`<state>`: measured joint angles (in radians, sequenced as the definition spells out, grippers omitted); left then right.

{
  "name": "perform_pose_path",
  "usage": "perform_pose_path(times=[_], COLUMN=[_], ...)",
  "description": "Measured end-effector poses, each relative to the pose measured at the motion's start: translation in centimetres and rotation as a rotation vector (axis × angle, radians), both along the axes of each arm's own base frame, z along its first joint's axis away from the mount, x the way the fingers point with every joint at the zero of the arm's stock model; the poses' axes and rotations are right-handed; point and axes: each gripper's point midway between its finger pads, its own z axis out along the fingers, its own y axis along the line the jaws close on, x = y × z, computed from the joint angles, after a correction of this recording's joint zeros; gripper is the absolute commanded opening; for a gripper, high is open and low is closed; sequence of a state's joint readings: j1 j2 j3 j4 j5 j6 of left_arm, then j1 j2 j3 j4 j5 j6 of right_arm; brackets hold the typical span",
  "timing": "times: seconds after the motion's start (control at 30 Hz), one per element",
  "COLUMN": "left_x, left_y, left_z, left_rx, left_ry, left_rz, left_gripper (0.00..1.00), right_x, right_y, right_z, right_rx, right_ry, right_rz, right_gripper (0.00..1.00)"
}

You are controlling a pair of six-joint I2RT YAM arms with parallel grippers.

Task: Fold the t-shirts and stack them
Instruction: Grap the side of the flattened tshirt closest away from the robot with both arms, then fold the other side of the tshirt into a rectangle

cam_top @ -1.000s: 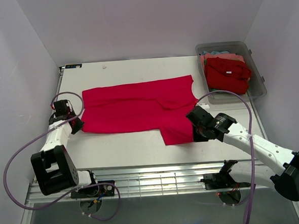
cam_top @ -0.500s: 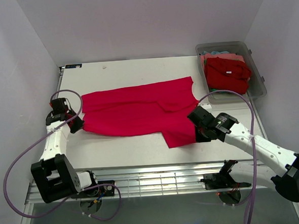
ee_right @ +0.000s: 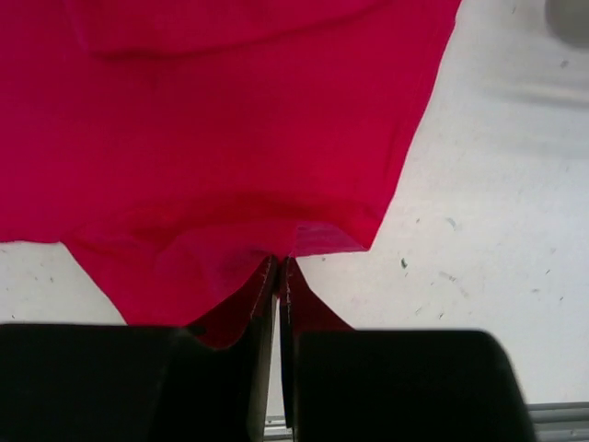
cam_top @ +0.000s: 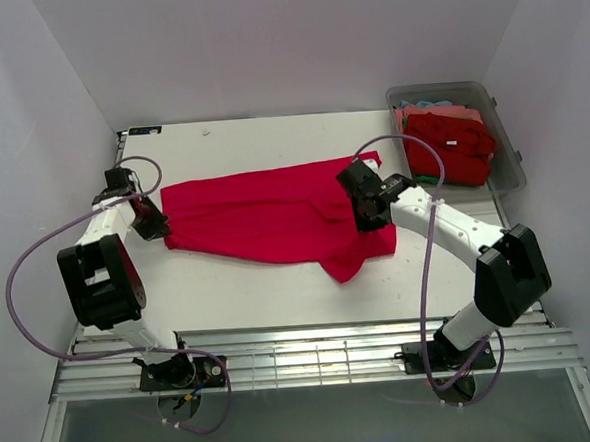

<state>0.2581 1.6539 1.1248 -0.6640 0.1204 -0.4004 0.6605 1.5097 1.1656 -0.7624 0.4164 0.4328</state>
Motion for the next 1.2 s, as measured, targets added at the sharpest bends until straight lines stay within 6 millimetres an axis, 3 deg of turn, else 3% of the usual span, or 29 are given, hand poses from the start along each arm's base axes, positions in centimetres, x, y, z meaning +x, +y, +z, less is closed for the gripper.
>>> perform_pose_path(times=[0.13, 0.27, 0.53, 0.7, 1.0, 1.2], left_x=[2.8, 5.3, 8.0, 8.3, 8.9, 8.7], left_y=[0.5, 0.8, 0.9, 0.9, 1.1, 1.2], left_z=[0.9, 1.7, 0.0, -0.9, 0.1, 0.0], left_rx=[-0.007, -0.016, -0.057, -0.07, -0.06, -0.058], left_ry=[-0.026, -0.053, -0.019, 0.014, 0.0, 0.008], left_rz=[-0.008, -0.023, -0.047, -0.055, -0.054, -0.051], left_gripper=[0.0, 0.0, 0.0, 0.0, 0.0, 0.0], right_x=[5.2, 9.2, 14.5, 16.4, 19.0, 19.4], right_y=[0.2, -0.8, -2.3, -2.4, -3.5, -5.3], right_z=[2.1, 3.4, 2.6, 2.5, 4.6, 3.2], right_rx=[0.004, -0.012, -0.052, -0.06, -0.055, -0.073], right_ry=[-0.066, -0.103, -0.081, -0.071, -0.112, -0.071], right_rz=[0.005, 0.001, 0.015, 0.028, 0.018, 0.001], right_gripper=[0.08, 0.08, 0.08, 0.08, 0.08, 0.08])
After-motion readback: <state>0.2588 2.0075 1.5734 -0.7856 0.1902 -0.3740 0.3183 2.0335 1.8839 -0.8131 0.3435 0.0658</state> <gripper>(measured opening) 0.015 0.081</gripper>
